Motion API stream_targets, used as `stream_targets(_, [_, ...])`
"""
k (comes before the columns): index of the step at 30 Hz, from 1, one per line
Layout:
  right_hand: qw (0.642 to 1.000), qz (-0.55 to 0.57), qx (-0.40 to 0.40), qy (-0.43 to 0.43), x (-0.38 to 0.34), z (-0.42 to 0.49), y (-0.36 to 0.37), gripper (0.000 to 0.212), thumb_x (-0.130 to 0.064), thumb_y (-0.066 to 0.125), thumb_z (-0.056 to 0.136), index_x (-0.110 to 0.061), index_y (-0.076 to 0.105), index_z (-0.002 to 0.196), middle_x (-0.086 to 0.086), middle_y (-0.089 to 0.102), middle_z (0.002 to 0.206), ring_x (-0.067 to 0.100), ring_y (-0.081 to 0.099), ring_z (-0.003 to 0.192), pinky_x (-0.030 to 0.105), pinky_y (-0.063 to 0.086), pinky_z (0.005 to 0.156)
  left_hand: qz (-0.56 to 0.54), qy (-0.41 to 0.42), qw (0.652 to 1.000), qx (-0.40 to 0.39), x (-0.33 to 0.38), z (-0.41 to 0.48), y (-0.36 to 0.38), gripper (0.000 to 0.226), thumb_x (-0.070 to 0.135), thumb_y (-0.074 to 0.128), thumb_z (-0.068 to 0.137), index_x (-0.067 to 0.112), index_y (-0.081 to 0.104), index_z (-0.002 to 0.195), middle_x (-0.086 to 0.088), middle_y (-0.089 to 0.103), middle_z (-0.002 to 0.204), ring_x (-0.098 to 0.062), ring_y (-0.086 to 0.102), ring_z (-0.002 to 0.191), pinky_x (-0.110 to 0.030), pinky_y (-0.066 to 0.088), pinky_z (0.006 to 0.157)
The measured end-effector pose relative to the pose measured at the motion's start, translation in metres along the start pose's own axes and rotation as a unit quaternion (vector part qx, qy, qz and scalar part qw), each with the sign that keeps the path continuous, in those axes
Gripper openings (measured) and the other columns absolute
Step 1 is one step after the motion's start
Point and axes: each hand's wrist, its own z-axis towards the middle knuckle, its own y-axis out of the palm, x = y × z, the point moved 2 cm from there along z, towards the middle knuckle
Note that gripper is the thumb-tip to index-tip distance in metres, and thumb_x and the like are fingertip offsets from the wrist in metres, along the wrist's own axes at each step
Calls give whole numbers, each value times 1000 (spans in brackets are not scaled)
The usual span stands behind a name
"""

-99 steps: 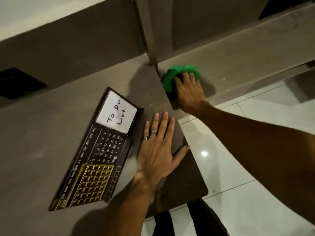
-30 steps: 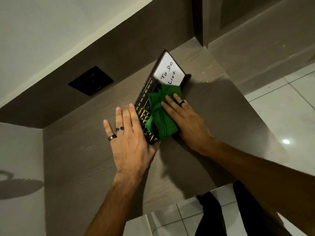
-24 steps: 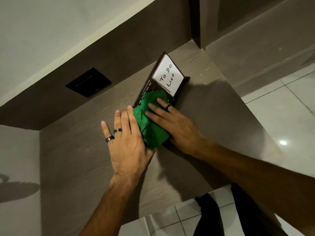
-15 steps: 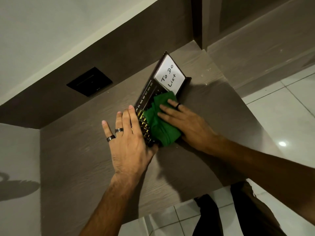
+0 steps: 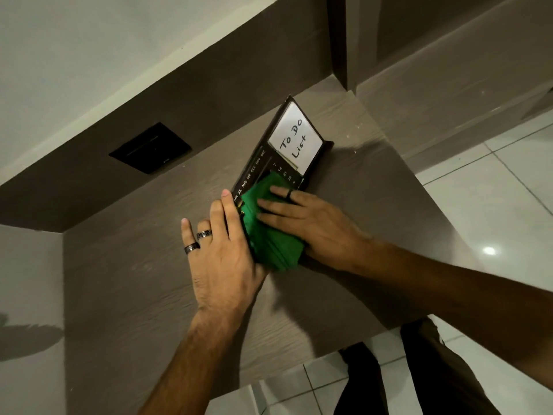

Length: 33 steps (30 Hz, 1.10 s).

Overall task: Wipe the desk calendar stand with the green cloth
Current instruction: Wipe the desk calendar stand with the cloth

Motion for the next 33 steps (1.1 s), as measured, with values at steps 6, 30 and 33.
stream_targets(6, [999,30,-35,6,2,0,-6,68,-14,73,83,-12,44,144,8,38,154,29,25,145,44,28,116,-53,0,997,-49,-3,-2,-7,114,49,73,79,11,-2,157,-15,29,153,-34,43,128,-55,37,109])
stream_targets(30, [996,-12,29,86,33,-1,-17,63,-7,72,82,-9,49,140,12,41,151,36,26,144,50,32,113,-27,-1,1000,-14,1,-4,-7,96,33,69,88,8,6,156,-18,37,148,-35,50,113,-50,45,95])
stream_targets(33, [1000,5,-13,17,8,-16,-4,63,-10,72,82,-9,49,140,12,43,150,36,28,142,50,33,112,-25,-5,999,-28,1,-4,-5,106,30,77,79,7,8,156,-20,38,147,-37,50,114,-51,46,95])
